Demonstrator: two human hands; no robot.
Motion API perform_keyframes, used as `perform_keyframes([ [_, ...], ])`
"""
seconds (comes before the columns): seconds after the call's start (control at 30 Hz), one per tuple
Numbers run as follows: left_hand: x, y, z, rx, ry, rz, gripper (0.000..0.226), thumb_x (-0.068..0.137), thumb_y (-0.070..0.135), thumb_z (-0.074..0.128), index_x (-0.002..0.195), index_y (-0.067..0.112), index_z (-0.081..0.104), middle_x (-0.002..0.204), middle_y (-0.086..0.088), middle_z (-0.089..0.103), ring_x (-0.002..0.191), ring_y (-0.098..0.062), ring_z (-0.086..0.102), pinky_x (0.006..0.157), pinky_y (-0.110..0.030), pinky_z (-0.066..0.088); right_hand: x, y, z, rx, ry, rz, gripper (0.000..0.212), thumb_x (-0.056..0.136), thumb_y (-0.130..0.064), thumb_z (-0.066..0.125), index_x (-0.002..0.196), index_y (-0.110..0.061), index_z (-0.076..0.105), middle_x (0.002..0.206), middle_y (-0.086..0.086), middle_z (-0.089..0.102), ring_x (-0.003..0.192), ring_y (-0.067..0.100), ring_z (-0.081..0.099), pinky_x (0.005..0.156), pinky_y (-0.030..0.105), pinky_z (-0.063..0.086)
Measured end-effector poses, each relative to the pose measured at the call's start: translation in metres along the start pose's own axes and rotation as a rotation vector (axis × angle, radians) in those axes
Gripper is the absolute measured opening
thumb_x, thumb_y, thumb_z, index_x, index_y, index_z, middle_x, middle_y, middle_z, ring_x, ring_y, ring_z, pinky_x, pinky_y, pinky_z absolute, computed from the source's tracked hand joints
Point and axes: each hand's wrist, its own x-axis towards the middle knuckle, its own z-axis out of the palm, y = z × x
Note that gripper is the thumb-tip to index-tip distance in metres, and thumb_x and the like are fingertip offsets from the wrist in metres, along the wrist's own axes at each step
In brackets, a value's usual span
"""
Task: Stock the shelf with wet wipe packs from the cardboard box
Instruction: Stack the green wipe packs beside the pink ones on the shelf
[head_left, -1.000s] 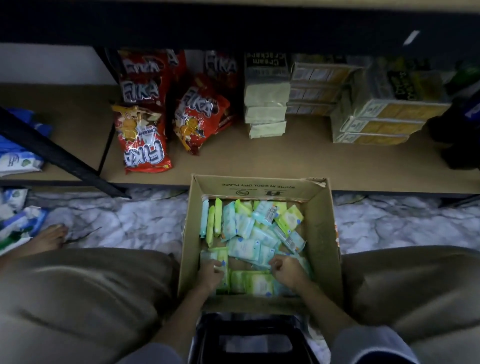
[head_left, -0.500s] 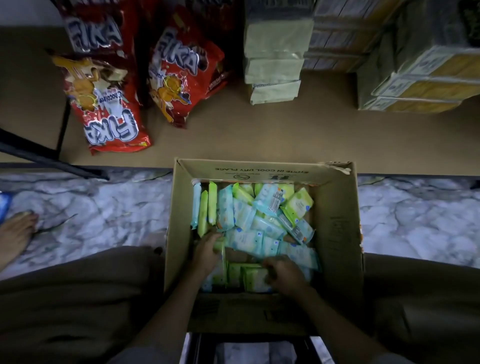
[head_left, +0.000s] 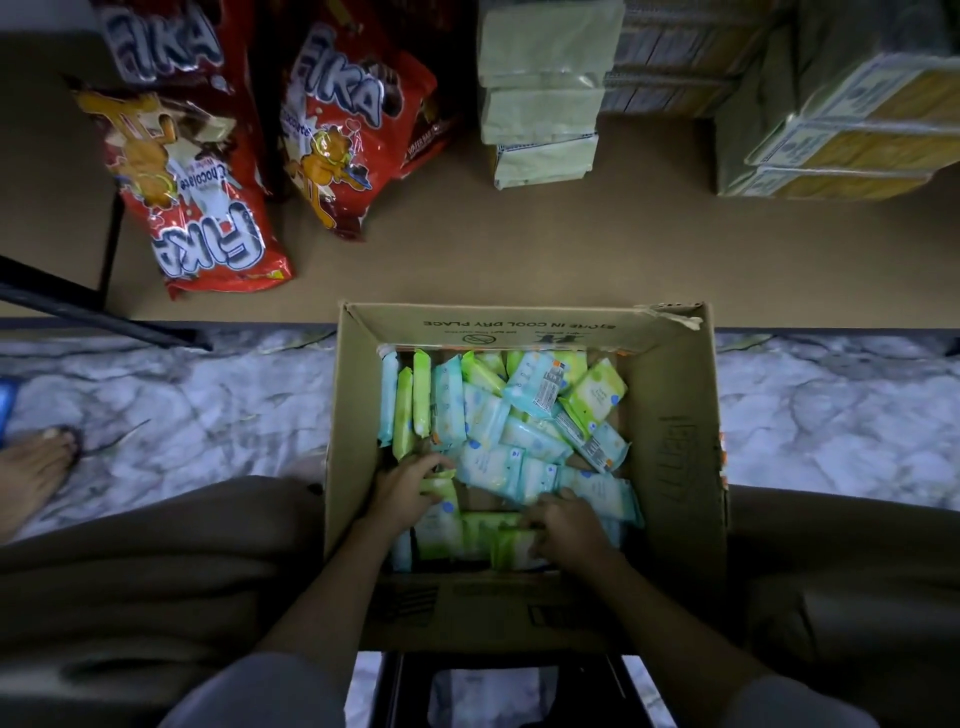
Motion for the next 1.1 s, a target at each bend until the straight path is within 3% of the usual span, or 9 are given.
perform_keyframes([
  [0.17,-0.002,0.013,-0.018,-0.193,0.028,0.099,0.038,0.08,-0.004,0.064,0.108,0.022,0.057,0.127,0.0,0.054,0.127,-0.019,0.046,0.103,-0.03,0.039,-0.005,0.01,-0.001,0.275,0.1,0.046,0.036,0.074,-0.024,0.074,0.11,-0.023,0.068,0.118,0.0,0.062,0.117,0.02,0.048,0.094,0.025,0.038],
  [0.23,-0.004,0.017,-0.027,-0.203,0.047,0.126,0.05,0.079,-0.005,0.063,0.098,0.04,0.055,0.128,-0.001,0.054,0.126,-0.018,0.047,0.105,-0.036,0.039,-0.011,0.011,-0.007,0.532,0.197,0.1,0.033,0.072,-0.014,0.077,0.104,-0.013,0.071,0.108,0.005,0.069,0.106,0.021,0.06,0.086,0.024,0.044],
  [0.33,-0.014,0.028,-0.042,-0.222,0.116,0.136,0.059,0.078,-0.004,0.065,0.088,0.052,0.05,0.118,-0.005,0.057,0.113,-0.022,0.054,0.098,-0.037,0.044,-0.023,0.004,-0.029,0.749,0.337,0.111,0.029,0.071,-0.007,0.078,0.099,-0.006,0.07,0.085,0.002,0.065,0.081,0.014,0.058,0.072,0.023,0.042],
  [0.4,-0.024,0.045,-0.056,-0.201,0.169,0.141,0.055,0.077,-0.002,0.067,0.089,0.048,0.048,0.109,-0.009,0.057,0.101,-0.025,0.055,0.089,-0.032,0.043,-0.031,-0.001,-0.049,0.841,0.462,0.089,0.025,0.071,-0.003,0.077,0.093,-0.008,0.066,0.072,-0.006,0.055,0.07,0.008,0.05,0.067,0.019,0.04],
  [0.6,-0.06,0.113,-0.103,-0.186,0.333,0.333,0.053,0.077,-0.003,0.065,0.098,0.041,0.044,0.108,-0.003,0.057,0.104,-0.019,0.051,0.082,-0.018,0.032,-0.077,-0.026,-0.129,0.945,0.761,-0.051,0.02,0.073,-0.002,0.075,0.085,-0.01,0.061,0.069,-0.005,0.056,0.052,-0.006,0.055,0.054,0.005,0.041],
  [0.73,-0.096,0.167,-0.145,-0.163,0.446,0.522,0.039,0.078,0.005,0.068,0.088,0.039,0.053,0.103,0.007,0.058,0.102,-0.015,0.052,0.079,-0.02,0.031,-0.128,-0.046,-0.179,1.007,0.97,-0.192,0.022,0.074,-0.001,0.074,0.077,-0.019,0.062,0.064,-0.006,0.06,0.053,-0.008,0.055,0.057,0.008,0.044],
  [0.83,-0.131,0.204,-0.176,-0.194,0.527,0.649,0.035,0.079,0.009,0.069,0.095,0.037,0.055,0.106,0.009,0.059,0.105,-0.009,0.052,0.086,-0.022,0.036,-0.176,-0.056,-0.213,1.009,1.08,-0.312,0.024,0.077,-0.004,0.072,0.098,-0.01,0.063,0.07,-0.003,0.063,0.06,-0.004,0.058,0.061,0.01,0.048],
  [0.9,-0.155,0.224,-0.194,-0.213,0.557,0.734,0.037,0.08,0.011,0.068,0.097,0.041,0.055,0.109,0.006,0.059,0.105,-0.007,0.053,0.089,-0.022,0.04,-0.206,-0.061,-0.229,1.019,1.117,-0.388,0.033,0.078,-0.009,0.071,0.108,-0.017,0.06,0.076,0.004,0.065,0.069,0.006,0.062,0.068,0.016,0.052],
  [1.1,-0.215,0.275,-0.237,-0.223,0.653,0.926,0.035,0.082,0.013,0.068,0.101,0.041,0.058,0.111,0.014,0.059,0.107,0.0,0.054,0.093,-0.026,0.043,-0.273,-0.079,-0.271,1.007,1.215,-0.589,0.043,0.079,-0.01,0.07,0.115,-0.029,0.056,0.081,0.013,0.067,0.076,0.016,0.066,0.072,0.016,0.052],
])
